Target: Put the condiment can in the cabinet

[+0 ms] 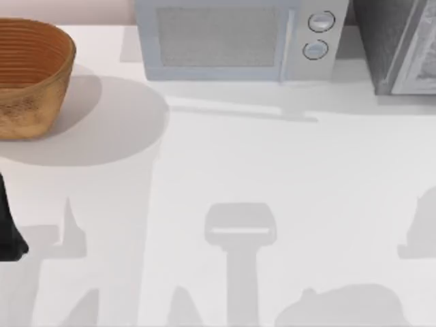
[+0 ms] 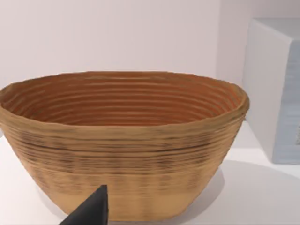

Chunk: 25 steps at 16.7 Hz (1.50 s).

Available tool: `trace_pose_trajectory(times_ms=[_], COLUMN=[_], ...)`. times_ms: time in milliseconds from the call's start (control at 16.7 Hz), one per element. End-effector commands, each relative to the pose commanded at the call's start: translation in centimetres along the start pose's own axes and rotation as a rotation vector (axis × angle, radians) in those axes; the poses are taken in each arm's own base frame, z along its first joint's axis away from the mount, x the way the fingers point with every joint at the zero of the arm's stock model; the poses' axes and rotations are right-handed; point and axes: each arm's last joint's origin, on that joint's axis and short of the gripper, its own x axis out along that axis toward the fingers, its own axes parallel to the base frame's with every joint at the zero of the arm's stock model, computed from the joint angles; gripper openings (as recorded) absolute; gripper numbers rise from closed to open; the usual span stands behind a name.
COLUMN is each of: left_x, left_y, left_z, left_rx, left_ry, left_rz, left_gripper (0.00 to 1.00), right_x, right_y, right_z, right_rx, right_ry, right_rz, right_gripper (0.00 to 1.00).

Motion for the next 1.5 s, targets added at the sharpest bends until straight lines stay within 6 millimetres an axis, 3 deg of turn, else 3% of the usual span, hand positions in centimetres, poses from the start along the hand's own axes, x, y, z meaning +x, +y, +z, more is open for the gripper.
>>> trace_pose_trajectory(times_ms=[480, 720, 960, 1320, 1500], left_x=[0.0, 0.0, 0.0, 0.0, 0.0], left_y=[0.0, 0.0, 0.0, 0.0, 0.0], left_z=[0.0, 0.0, 0.0, 0.0, 0.0], left_rx=[0.000, 0.000, 0.000, 0.000, 0.000], left_ry=[0.000, 0.000, 0.000, 0.000, 0.000], left_rz=[0.000, 0.000, 0.000, 0.000, 0.000], left_gripper=[1.00, 1.00, 1.00, 1.00, 1.00], right_x=[-0.1, 0.2, 2.1, 5.3, 6.7], right_y=[0.0, 0.2, 0.7, 1.5, 2.2], right_z=[-0.3, 2.7, 9.6, 26.3, 32.1], right_rx=[0.004, -0.003, -0.023, -0.016, 0.007], right_ry=[0.008, 0.086, 0.171, -0.003, -0.067], right_rz=[-0.021, -0.010, 0.000, -0.029, -0.021], right_gripper=[0.00, 0.00, 0.00, 0.00, 0.00])
